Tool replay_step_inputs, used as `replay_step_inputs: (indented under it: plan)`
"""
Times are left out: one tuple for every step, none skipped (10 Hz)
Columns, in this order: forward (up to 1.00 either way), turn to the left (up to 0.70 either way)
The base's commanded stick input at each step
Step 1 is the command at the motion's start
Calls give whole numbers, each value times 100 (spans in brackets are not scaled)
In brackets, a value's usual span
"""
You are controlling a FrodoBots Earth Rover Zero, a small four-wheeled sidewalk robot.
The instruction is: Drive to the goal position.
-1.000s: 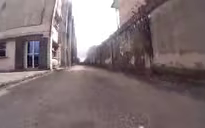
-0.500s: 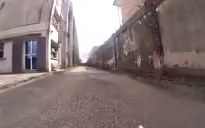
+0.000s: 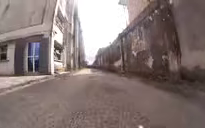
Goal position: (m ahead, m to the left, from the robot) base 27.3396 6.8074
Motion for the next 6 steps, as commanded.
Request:
replay_step_inputs:
  plan:
    - [100,0]
    - [100,0]
    - [100,0]
    - [100,0]
    - [100,0]
    - [100,1]
